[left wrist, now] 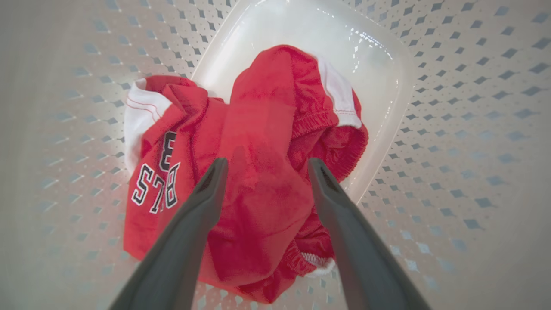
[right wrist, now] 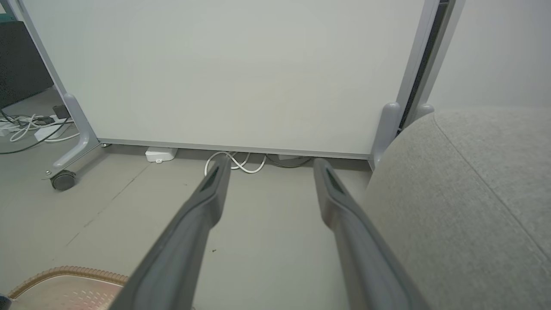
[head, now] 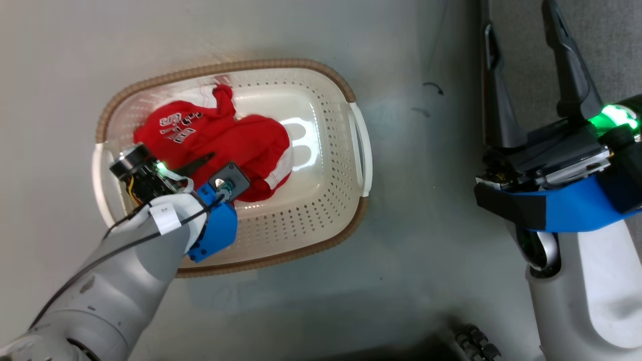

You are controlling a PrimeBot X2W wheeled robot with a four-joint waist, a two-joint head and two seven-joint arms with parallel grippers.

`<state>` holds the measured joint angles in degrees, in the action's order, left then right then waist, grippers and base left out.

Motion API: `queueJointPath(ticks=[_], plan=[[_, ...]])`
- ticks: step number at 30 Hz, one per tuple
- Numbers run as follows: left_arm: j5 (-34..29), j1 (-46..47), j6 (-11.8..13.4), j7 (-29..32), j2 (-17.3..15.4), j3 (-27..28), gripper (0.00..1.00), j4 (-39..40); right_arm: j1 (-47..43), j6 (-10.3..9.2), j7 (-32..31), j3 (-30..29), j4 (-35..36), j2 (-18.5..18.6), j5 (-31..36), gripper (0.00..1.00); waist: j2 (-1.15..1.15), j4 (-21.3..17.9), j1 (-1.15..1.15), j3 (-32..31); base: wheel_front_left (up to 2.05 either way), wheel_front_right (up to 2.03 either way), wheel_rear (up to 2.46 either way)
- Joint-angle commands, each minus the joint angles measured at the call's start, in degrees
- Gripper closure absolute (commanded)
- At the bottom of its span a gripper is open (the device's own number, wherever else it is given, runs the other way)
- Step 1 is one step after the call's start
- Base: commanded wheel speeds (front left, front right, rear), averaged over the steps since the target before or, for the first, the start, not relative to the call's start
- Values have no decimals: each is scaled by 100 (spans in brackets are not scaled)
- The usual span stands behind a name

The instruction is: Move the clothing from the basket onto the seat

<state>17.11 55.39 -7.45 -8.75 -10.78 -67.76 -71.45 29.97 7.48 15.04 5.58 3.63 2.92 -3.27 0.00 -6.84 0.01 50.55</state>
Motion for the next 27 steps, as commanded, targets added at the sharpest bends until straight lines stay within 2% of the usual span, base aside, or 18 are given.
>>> queueJointPath(ticks=[1, 10, 18, 22, 23, 24, 25, 27], plan=[[-3, 197, -2, 89, -58, -94, 0, -48, 116, 3, 22, -19, 77, -5, 1, 0, 0, -98, -1, 220, 0, 0, 0], [10, 596, -2, 442, -153, -252, 0, -179, 144, 3, 22, -105, 330, -5, 77, 0, 0, -164, -1, 700, 0, 0, 0], [6, 855, 150, 965, -333, -263, 0, -235, 83, 3, 22, -107, 721, -4, 21, 0, 0, -281, -1, 1093, 0, 0, 0], [96, 902, 176, 1112, -264, -225, 0, -239, 44, 3, 23, -92, 845, -5, 34, 0, 0, -300, -1, 1149, 0, 0, 0], [106, 903, 173, 1149, -245, -217, 51, -241, 35, 3, 22, -96, 860, -5, 48, 0, 0, -297, -1, 1149, 0, 0, 0], [100, 923, 182, 1142, -222, -229, 69, -242, 32, 3, 22, -103, 872, -5, 63, 0, 0, -292, -1, 1148, 0, 0, 0], [77, 939, 184, 1149, -194, -250, 100, -242, 34, 3, 22, -107, 880, -5, 75, 0, 0, -288, -1, 1146, 0, 0, 0], [111, 927, 164, 1194, -123, -257, 100, -242, 35, 3, 22, -123, 892, -5, 102, 0, 0, -265, -1, 1127, 0, 0, 0]])
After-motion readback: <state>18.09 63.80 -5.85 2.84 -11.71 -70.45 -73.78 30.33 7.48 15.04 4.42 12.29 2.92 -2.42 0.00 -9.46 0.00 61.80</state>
